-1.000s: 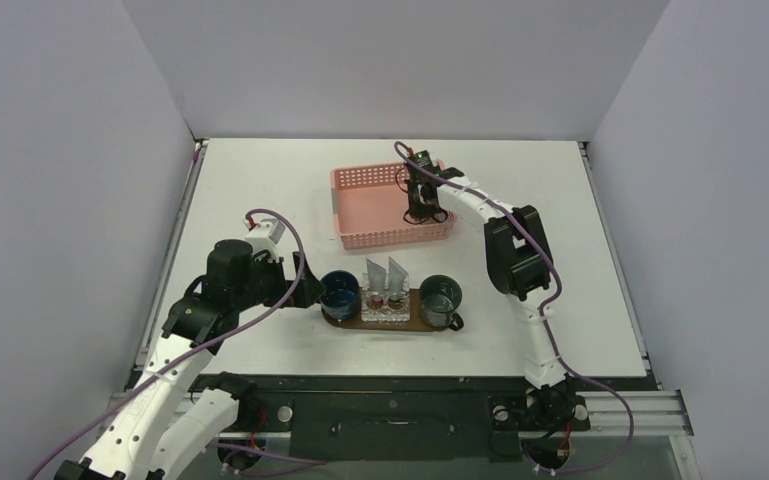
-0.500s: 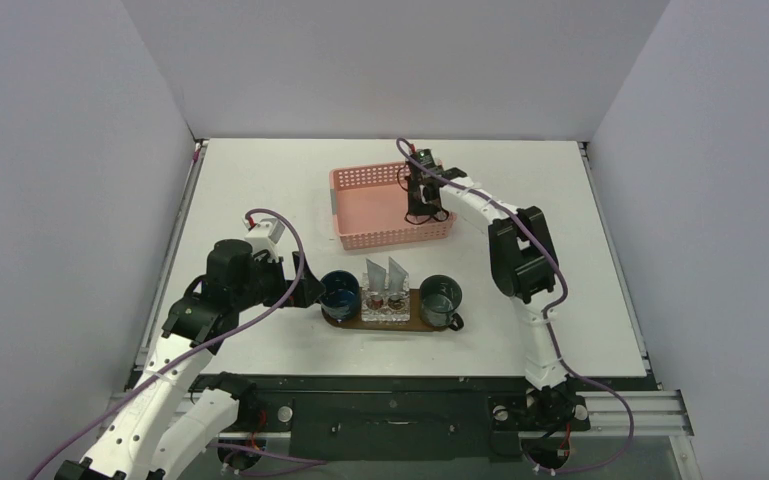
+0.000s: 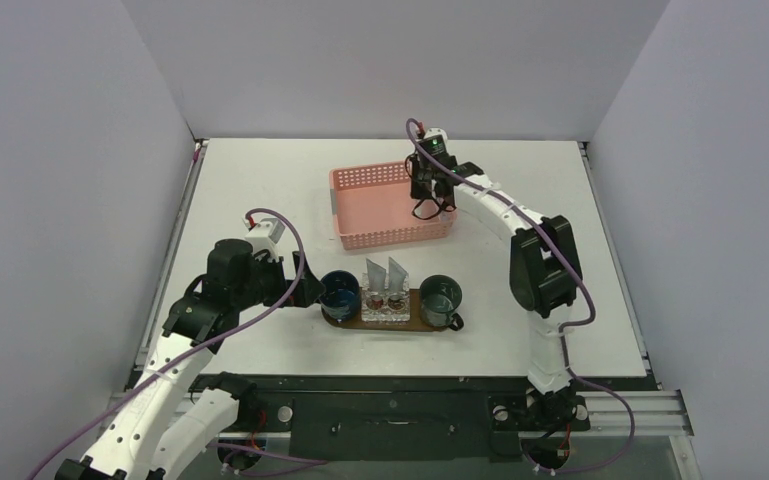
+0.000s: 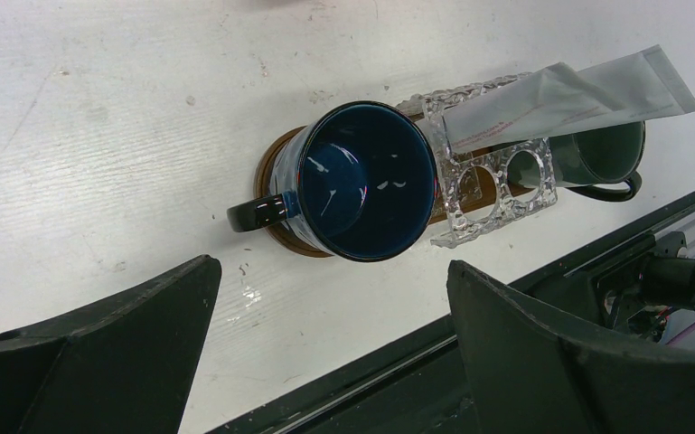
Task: Prepare toiletry sets of a toothbrush and toothpaste on the tray
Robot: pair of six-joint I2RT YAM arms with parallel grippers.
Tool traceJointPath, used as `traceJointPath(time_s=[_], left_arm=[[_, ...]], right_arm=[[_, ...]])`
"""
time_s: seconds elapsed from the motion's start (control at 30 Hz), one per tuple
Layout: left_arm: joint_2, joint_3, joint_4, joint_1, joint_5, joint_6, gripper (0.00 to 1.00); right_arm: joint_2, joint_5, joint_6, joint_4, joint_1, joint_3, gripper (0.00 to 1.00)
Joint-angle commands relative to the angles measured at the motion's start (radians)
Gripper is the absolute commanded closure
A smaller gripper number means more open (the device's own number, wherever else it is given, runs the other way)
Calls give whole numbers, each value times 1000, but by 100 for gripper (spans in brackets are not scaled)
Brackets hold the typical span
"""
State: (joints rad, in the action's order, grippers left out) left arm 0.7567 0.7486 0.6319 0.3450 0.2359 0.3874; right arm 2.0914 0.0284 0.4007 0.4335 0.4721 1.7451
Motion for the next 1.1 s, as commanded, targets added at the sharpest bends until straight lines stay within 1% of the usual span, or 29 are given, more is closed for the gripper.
traceJointPath(time_s=[0.0,0.33,0.6,0.77,0.9,1.07], left_arm=[[4,11,-49,-6,12,-13,4],[5,10,-53,-8,30,-12,4],[-5,8,-62,-6,48,-6,4],[-7,19,-73,-7,97,10,4],[-5,39,-89,-6,151,41,4],[-3,101,-132,-6,234,94,4]], right_arm=[[-104,-8,-20,-97,6,-36,100],[-288,-62,-66,-137,27,-155,100],[-444,-96,-121,-115,61,-252,100],[-550,-138,-165,-76,94,-306,100],[-645,-208,-192,-33,118,-340,100],[-722,-248,-230,29,169,-373,100]])
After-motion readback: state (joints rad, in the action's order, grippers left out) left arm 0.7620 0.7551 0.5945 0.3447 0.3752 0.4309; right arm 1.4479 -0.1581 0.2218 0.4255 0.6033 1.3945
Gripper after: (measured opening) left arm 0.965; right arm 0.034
